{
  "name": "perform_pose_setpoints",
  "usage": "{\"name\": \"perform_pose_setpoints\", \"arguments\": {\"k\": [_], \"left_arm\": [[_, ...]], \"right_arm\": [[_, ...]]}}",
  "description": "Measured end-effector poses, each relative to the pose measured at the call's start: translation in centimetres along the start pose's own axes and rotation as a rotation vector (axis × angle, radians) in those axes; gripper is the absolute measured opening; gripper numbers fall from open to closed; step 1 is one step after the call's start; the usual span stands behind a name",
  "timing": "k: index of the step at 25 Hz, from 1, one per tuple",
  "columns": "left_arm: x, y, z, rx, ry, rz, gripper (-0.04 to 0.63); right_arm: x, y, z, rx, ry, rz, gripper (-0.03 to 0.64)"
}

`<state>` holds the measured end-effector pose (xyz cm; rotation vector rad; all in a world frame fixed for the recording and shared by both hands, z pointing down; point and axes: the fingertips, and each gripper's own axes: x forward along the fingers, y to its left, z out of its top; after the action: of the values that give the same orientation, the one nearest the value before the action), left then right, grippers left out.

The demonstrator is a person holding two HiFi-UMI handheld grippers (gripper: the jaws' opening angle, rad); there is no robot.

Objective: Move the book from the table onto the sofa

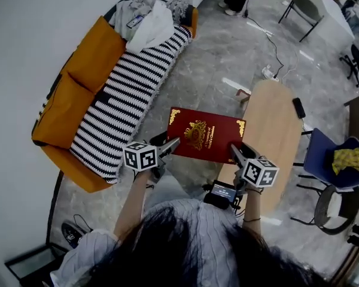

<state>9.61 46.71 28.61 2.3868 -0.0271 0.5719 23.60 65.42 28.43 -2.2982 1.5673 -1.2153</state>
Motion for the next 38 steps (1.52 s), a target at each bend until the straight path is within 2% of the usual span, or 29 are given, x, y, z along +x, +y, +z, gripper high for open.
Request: {"name": "perform_pose_setpoints", "arguments": {"k": [9,23,30,38], "left_arm": [[-6.6,9.5,4.3,-0.051,-0.063,0.064,0.256],[-18.6,23.8,7.5,-0.178,-0.200,0.206,0.255],[-23.4,27.9,7.3,-0.233,-0.261,0.296,0.255],[-25.3,30.1,6.7,-0.299,-0.312,0.354,0.255]], "right_arm": [[9.7,8.7,1.6,-0.077,0.096,0.047,0.187],[24.4,23.0,1.4,-0.226,0.223,0.157,0.187],[29.6,28.0,0.4,-0.295,0.292,0.228,0.186],[32.9,30.7,0.5,-0.359,0.341,0.278,0.186]]}}
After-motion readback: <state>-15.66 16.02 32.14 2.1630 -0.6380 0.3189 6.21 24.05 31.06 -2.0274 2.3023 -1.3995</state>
